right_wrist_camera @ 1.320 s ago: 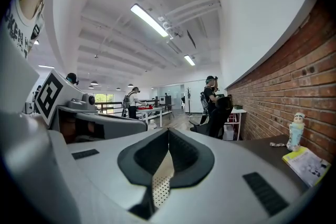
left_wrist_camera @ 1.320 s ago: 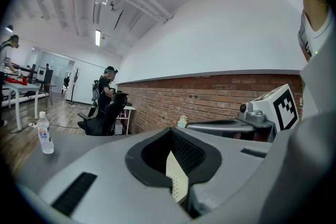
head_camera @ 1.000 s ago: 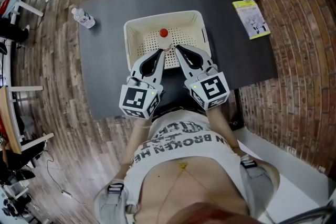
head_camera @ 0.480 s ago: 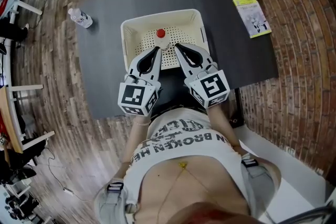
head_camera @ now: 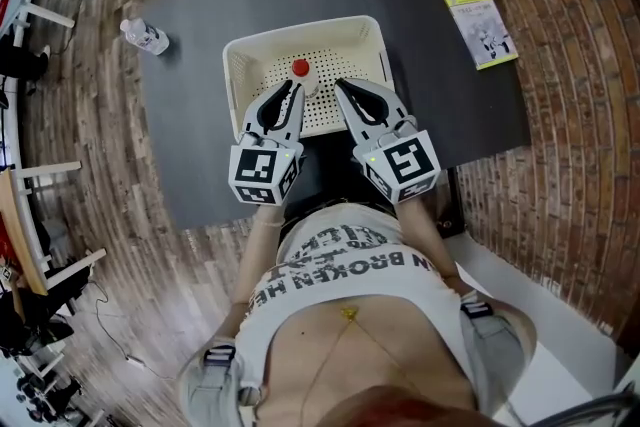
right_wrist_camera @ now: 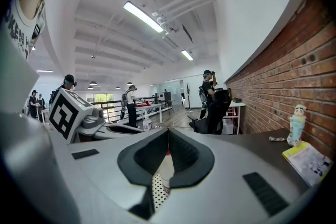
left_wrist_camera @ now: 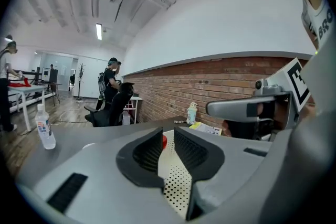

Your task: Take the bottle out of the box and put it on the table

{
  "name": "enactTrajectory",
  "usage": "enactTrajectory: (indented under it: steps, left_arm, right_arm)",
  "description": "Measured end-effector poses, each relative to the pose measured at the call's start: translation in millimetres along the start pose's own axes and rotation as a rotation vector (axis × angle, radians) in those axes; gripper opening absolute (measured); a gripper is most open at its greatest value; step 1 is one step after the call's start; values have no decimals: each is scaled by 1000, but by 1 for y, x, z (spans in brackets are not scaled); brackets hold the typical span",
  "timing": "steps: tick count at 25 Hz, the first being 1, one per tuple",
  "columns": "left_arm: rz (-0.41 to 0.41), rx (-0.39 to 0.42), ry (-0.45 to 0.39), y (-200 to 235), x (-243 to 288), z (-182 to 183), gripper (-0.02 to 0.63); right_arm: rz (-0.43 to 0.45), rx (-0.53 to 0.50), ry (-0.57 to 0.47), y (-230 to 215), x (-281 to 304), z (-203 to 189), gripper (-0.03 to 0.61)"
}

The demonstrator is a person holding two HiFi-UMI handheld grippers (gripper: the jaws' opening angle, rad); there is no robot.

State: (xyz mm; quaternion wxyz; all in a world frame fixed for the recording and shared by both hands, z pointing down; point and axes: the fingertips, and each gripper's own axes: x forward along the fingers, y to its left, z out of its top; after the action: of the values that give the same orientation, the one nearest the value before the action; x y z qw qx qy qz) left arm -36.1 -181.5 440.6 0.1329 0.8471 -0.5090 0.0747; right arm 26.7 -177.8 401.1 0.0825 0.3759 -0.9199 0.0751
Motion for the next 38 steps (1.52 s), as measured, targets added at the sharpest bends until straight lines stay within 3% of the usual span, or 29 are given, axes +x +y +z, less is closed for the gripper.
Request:
enactTrajectory:
  steps: [9,15,24,38]
  left_arm:
    - [14,34,104,13,31,-28,169]
    - [-2,60,145,18,51,-36,173]
    - [8,124,139,18,55,-33,152]
    - [7,118,130,17,56,-37,150]
  right_arm:
    - [-14,19,19,-12,-1,-6,8]
    - [-32,28,33,-21,1,-10,9]
    - [-42,36,34,-27,0,-13,8]
    - [-49,36,43,-30,-2,-17,9]
